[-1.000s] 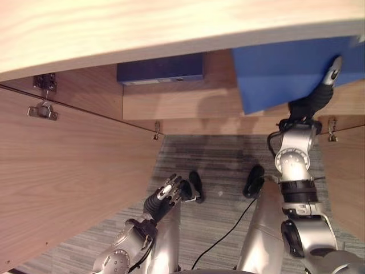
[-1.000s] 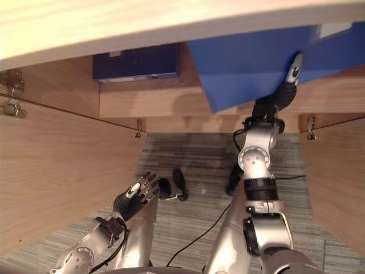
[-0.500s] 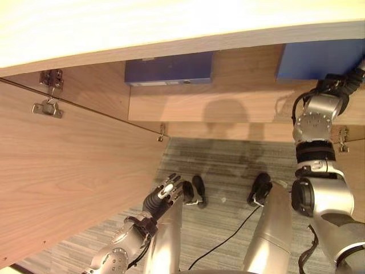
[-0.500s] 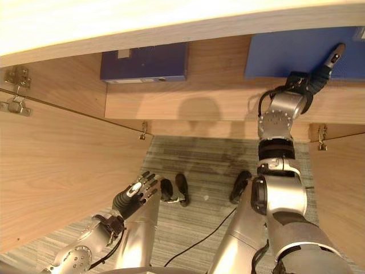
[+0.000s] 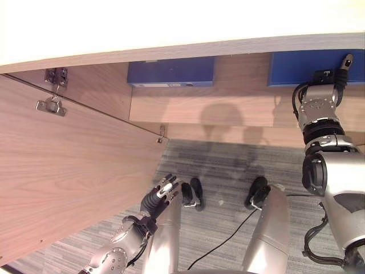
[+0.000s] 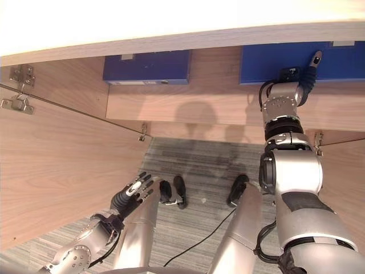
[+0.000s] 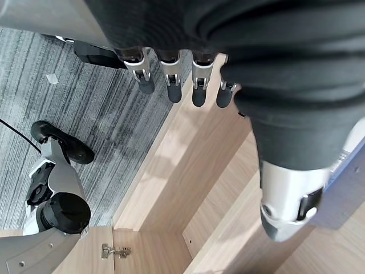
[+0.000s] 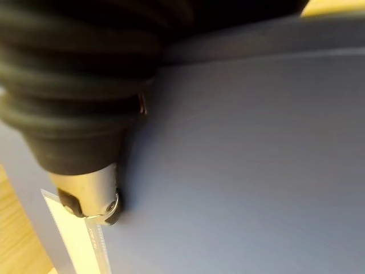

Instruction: Put the empty folder in the office cabinet

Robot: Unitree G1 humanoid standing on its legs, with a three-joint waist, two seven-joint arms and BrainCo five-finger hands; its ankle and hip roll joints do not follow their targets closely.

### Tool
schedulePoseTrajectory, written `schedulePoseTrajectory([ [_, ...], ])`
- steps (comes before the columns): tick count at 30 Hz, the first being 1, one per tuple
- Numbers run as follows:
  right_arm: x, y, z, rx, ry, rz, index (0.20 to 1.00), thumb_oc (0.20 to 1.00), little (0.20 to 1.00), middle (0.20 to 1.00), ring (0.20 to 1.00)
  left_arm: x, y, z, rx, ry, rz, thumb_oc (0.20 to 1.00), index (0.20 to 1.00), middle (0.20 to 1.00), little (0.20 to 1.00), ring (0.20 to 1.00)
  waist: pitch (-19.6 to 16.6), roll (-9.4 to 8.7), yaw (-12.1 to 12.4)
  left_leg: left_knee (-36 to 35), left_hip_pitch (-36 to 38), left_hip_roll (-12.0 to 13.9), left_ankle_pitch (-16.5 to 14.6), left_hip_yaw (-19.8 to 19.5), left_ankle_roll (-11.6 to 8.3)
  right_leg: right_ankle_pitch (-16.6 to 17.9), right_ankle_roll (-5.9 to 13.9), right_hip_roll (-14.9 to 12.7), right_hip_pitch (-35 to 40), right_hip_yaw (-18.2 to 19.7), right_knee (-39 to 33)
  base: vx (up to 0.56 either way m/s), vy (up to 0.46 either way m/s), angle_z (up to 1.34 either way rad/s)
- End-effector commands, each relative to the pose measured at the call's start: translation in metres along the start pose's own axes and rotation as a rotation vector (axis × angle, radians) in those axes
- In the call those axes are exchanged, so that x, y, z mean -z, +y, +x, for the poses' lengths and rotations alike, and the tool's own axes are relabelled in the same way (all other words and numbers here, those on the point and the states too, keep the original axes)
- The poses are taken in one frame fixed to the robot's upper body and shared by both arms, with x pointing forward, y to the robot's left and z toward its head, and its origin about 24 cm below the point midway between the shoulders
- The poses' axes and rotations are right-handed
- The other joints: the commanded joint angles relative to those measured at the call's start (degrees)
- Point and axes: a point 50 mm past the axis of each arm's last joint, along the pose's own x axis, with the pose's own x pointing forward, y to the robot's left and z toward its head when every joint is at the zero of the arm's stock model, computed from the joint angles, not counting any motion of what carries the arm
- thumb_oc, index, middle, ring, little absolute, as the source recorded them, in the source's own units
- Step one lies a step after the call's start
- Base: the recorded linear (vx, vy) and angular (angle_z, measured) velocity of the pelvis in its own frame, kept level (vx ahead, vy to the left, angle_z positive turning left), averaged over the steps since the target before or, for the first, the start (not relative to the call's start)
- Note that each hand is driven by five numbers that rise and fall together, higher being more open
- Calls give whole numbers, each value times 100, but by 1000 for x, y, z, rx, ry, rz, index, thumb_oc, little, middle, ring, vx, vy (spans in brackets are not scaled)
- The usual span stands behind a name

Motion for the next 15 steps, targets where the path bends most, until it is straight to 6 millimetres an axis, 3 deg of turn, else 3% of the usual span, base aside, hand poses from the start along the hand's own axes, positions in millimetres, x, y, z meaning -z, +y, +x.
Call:
schedulePoseTrajectory([
  [1,-15,38,-10,-100,-43,-15,200,200,200,200,200,-16,-4,-7,31,-45,45,1000,1000,1000,1000,1000,159,-5,87,-268,-15,102,-235,-494,-231,-601,29,71,538,374,-336,0,0,0],
  [10,-5,20,-4,-11,4,-12,200,200,200,200,200,-20,-9,-2,46,-49,63,1000,1000,1000,1000,1000,259,29,86,-212,-25,100,-256,-485,-217,-612,6,100,552,368,-313,0,0,0],
  [14,4,21,-7,-29,31,10,200,200,200,200,200,-22,-9,0,42,-58,55,1000,1000,1000,1000,1000,280,52,114,-219,-46,95,-244,-493,-216,-591,22,110,538,368,-325,0,0,0],
  [15,5,20,-7,-29,32,11,341,341,341,341,341,-22,-9,0,41,-58,55,1000,1000,1000,1000,1000,276,51,109,-218,-48,95,-243,-494,-215,-588,23,109,538,367,-326,0,0,0],
])
